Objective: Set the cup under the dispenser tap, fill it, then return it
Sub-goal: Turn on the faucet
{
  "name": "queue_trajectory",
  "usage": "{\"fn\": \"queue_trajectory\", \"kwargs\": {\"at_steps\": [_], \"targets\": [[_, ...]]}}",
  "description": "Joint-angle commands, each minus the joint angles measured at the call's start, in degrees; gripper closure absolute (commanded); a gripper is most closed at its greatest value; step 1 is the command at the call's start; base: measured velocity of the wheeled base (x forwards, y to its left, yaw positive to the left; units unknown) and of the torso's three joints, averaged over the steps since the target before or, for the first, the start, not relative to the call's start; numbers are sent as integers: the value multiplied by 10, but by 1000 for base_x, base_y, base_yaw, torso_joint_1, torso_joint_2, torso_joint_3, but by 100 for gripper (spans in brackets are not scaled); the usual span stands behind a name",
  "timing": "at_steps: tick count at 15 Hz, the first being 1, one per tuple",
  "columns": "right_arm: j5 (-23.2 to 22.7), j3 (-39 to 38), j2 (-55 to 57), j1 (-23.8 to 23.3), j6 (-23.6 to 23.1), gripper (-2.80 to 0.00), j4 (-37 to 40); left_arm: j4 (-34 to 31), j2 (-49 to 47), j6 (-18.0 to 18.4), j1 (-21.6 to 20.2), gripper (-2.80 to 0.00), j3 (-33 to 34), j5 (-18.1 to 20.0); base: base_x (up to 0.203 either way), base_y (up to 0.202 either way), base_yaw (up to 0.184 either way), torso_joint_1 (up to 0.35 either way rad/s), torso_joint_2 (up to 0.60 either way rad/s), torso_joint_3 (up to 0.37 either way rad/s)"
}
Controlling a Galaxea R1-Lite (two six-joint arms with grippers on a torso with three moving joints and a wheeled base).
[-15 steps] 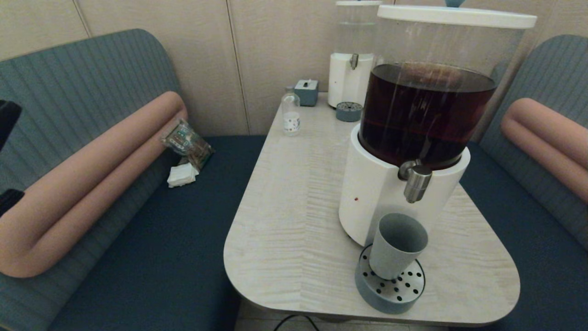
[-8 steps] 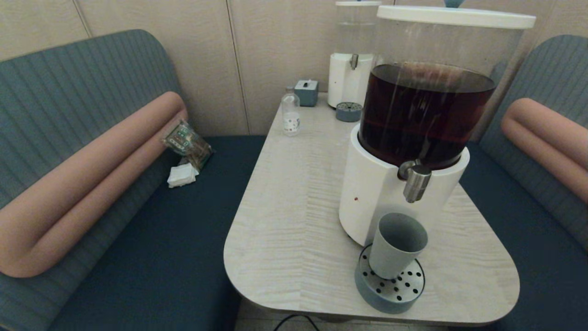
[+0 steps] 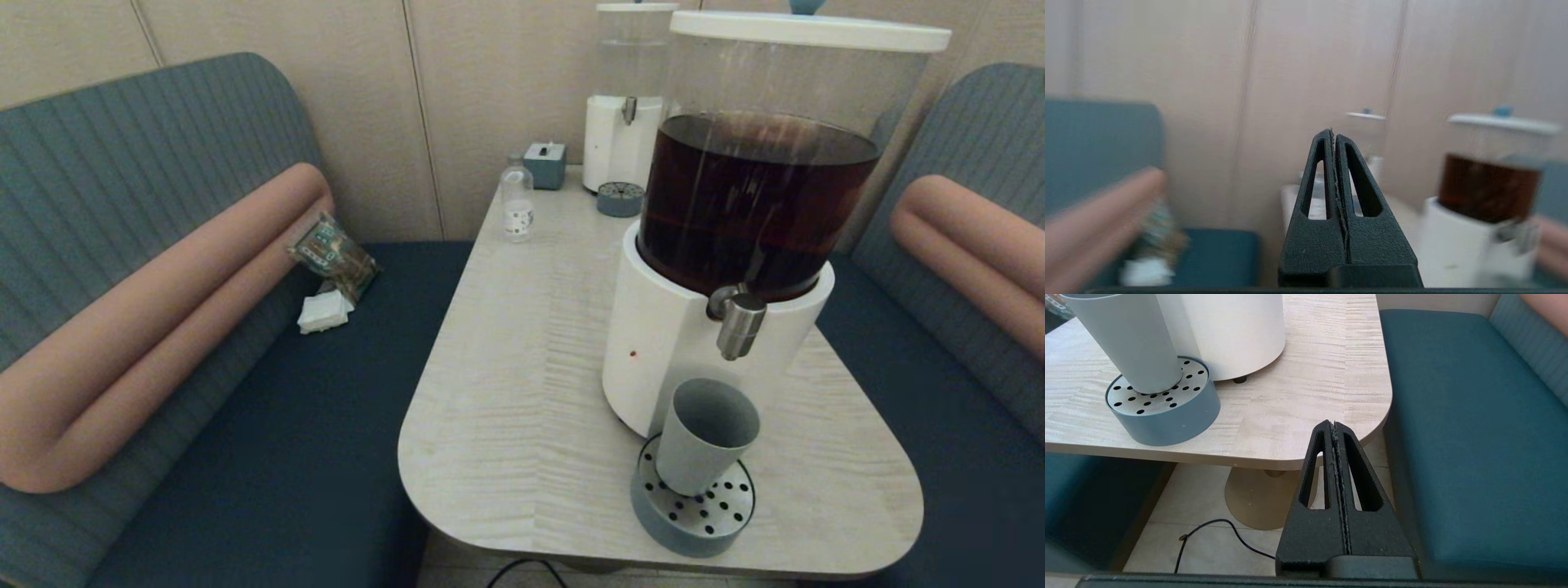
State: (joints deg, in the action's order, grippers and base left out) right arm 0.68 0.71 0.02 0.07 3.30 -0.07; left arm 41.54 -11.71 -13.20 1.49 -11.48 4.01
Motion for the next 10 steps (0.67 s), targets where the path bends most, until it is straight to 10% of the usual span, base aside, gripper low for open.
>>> {"fn": "queue_trajectory", "kwargs": {"at_steps": [1, 10], "targets": [[0, 0, 0, 0, 0, 0, 1, -21, 56, 23, -3, 0, 1, 1, 0, 0, 0, 0, 0, 0], [0, 0, -1, 0, 0, 0, 0, -376, 118, 141, -7, 0, 110, -19, 0, 0, 0, 0, 0, 0]]}}
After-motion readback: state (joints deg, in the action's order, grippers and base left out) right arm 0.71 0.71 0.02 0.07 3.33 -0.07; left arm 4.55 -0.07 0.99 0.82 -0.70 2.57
